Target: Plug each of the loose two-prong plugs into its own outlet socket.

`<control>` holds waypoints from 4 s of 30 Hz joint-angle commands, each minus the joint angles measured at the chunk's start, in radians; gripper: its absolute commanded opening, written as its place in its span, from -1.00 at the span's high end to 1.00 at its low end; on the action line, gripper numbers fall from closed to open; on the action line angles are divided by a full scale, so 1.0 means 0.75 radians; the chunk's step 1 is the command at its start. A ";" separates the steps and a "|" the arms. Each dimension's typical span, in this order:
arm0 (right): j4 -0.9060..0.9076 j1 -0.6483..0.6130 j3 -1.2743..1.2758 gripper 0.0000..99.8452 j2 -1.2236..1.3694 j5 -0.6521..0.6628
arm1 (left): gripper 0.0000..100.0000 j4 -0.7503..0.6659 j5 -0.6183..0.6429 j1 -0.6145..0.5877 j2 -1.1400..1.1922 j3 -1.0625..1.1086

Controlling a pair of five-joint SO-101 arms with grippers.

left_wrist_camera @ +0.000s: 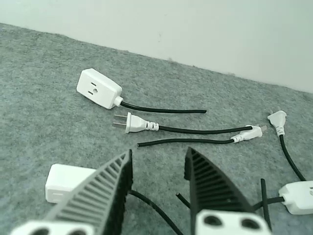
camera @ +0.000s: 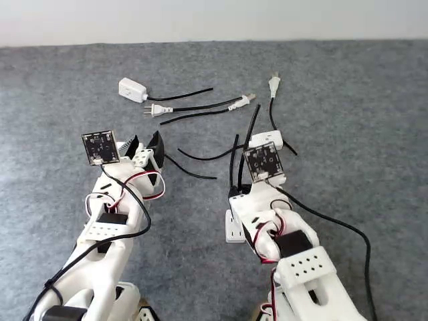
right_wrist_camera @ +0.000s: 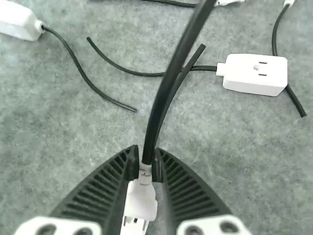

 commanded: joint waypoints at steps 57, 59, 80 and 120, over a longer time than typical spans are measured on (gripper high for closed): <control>0.631 -0.535 -0.155 0.98 -0.633 0.245 | 0.85 1.158 -0.536 0.610 -0.131 -0.425; 0.645 -0.572 -0.162 0.98 -0.633 0.245 | 0.85 1.131 -0.540 0.604 -0.182 -0.379; 0.531 -0.103 -0.162 0.98 -0.617 0.010 | 0.86 0.456 -0.164 0.147 -0.200 -0.202; 0.353 -0.099 0.145 0.98 -0.633 -0.023 | 0.86 0.338 -0.037 0.035 -0.200 -0.091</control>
